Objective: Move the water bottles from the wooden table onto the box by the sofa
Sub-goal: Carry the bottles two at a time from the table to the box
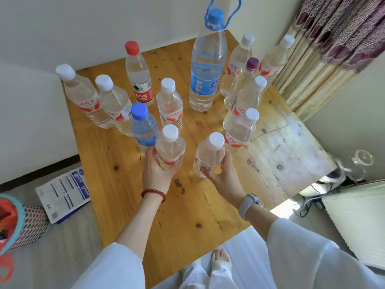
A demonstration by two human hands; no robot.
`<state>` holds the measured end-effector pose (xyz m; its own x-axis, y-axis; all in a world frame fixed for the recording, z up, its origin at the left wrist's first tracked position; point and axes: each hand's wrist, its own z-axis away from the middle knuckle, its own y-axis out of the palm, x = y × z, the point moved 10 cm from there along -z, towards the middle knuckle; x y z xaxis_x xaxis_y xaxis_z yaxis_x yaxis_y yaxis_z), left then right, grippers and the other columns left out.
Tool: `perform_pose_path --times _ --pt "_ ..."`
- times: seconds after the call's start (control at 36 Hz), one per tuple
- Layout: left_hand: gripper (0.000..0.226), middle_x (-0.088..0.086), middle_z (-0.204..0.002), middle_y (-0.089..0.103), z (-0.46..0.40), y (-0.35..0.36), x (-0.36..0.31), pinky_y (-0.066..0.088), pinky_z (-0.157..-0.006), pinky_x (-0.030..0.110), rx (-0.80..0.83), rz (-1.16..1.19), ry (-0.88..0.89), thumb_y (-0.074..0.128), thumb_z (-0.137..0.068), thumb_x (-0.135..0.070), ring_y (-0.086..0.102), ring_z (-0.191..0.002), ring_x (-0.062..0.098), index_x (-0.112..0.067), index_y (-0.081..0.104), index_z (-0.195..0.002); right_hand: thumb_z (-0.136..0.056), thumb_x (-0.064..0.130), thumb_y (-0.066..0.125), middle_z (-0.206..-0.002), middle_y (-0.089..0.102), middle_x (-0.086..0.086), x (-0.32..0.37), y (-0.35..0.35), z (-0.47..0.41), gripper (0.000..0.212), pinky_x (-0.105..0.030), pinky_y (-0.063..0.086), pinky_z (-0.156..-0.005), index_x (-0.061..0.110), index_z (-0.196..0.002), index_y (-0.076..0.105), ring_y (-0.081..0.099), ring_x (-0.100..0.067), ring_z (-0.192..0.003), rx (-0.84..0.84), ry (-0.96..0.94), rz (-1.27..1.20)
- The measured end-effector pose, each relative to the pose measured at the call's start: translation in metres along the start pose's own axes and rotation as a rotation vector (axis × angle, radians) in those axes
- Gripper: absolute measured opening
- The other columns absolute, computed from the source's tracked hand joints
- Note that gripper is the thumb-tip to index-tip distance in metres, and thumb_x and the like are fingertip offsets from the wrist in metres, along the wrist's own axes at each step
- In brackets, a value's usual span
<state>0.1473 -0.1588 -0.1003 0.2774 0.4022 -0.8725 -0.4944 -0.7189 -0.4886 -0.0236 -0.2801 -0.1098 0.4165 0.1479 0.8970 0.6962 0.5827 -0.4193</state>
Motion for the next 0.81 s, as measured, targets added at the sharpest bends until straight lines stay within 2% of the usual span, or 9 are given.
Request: perform_pose_path --times 0.08,0.14,0.25,0.36,0.44,0.5,0.58,0.72,0.81 --pt "0.065 -0.011 -0.103 0.051 0.011 0.002 -0.003 0.037 -0.064 0.008 0.029 0.004 -0.022 0.081 -0.064 -0.025 0.051 -0.09 0.008 -0.011 0.045 -0.116 -0.08 0.023 0.068 -0.117 0.051 0.009 0.001 -0.009 0.016 0.054 -0.014 0.041 -0.09 0.027 -0.124 0.037 0.049 -0.002 -0.105 -0.017 0.008 -0.016" --pt "0.065 -0.012 -0.101 0.052 0.024 0.004 -0.006 0.036 -0.065 0.006 0.076 0.027 -0.034 0.081 -0.062 -0.03 0.052 -0.087 0.004 -0.013 0.046 -0.114 -0.08 0.02 0.069 -0.111 0.052 0.013 0.002 -0.019 0.03 0.048 -0.006 0.04 -0.084 0.034 -0.115 0.04 0.049 0.006 -0.1 -0.028 0.021 -0.022" --pt "0.07 -0.007 -0.101 0.055 0.058 0.018 -0.013 0.043 -0.068 0.015 0.2 0.047 -0.043 0.065 -0.052 -0.06 0.056 -0.088 0.007 -0.022 0.04 -0.105 -0.077 0.023 0.071 -0.112 0.051 0.008 -0.012 -0.045 0.07 0.05 -0.013 0.041 -0.086 0.032 -0.113 0.038 0.05 -0.005 -0.102 -0.068 0.096 -0.001" --pt "0.078 -0.005 -0.103 0.052 0.097 0.04 -0.032 0.037 -0.068 0.005 0.317 0.052 -0.022 0.06 -0.053 -0.063 0.053 -0.09 0.007 -0.015 0.044 -0.112 -0.076 0.025 0.071 -0.117 0.054 -0.001 -0.032 -0.083 0.113 0.05 -0.032 0.047 -0.09 0.025 -0.117 0.042 0.054 -0.017 -0.107 -0.105 0.18 0.01" --pt "0.085 0.001 -0.106 0.055 0.131 0.064 -0.05 0.04 -0.073 0.017 0.412 0.055 0.005 0.056 -0.052 -0.066 0.054 -0.095 0.015 -0.011 0.047 -0.117 -0.079 0.024 0.068 -0.109 0.059 0.0 -0.047 -0.116 0.151 0.044 -0.029 0.048 -0.085 0.025 -0.113 0.041 0.059 -0.016 -0.098 -0.141 0.245 0.023" --pt "0.081 0.0 -0.104 0.057 0.155 0.084 -0.063 0.04 -0.075 0.017 0.48 0.067 0.013 0.056 -0.053 -0.065 0.055 -0.092 0.014 -0.013 0.049 -0.115 -0.081 0.023 0.066 -0.097 0.059 0.009 -0.057 -0.14 0.18 0.043 -0.023 0.046 -0.078 0.019 -0.115 0.04 0.059 -0.016 -0.09 -0.174 0.286 0.054" --pt "0.058 -0.012 -0.089 0.056 0.201 0.12 -0.09 0.039 -0.062 0.005 0.605 0.046 0.039 0.071 -0.06 -0.05 0.056 -0.08 0.007 -0.021 0.044 -0.104 -0.082 0.031 0.064 -0.102 0.06 0.003 -0.074 -0.18 0.23 0.052 -0.036 0.049 -0.083 0.01 -0.123 0.039 0.061 -0.022 -0.093 -0.235 0.332 0.126" --pt "0.056 -0.008 -0.093 0.057 0.301 0.188 -0.143 0.042 -0.07 0.02 0.826 -0.009 0.134 0.077 -0.07 -0.032 0.056 -0.086 0.012 -0.02 0.04 -0.109 -0.082 0.04 0.061 -0.108 0.06 0.0 -0.111 -0.253 0.336 0.055 -0.035 0.046 -0.08 0.015 -0.127 0.039 0.06 -0.026 -0.096 -0.392 0.443 0.173" --pt "0.059 -0.008 -0.096 0.056 0.382 0.229 -0.179 0.041 -0.075 0.022 0.96 -0.041 0.217 0.075 -0.07 -0.036 0.055 -0.087 0.01 -0.019 0.042 -0.116 -0.083 0.044 0.059 -0.105 0.061 0.0 -0.137 -0.3 0.415 0.055 -0.032 0.043 -0.074 0.016 -0.126 0.039 0.06 -0.024 -0.091 -0.521 0.498 0.206"
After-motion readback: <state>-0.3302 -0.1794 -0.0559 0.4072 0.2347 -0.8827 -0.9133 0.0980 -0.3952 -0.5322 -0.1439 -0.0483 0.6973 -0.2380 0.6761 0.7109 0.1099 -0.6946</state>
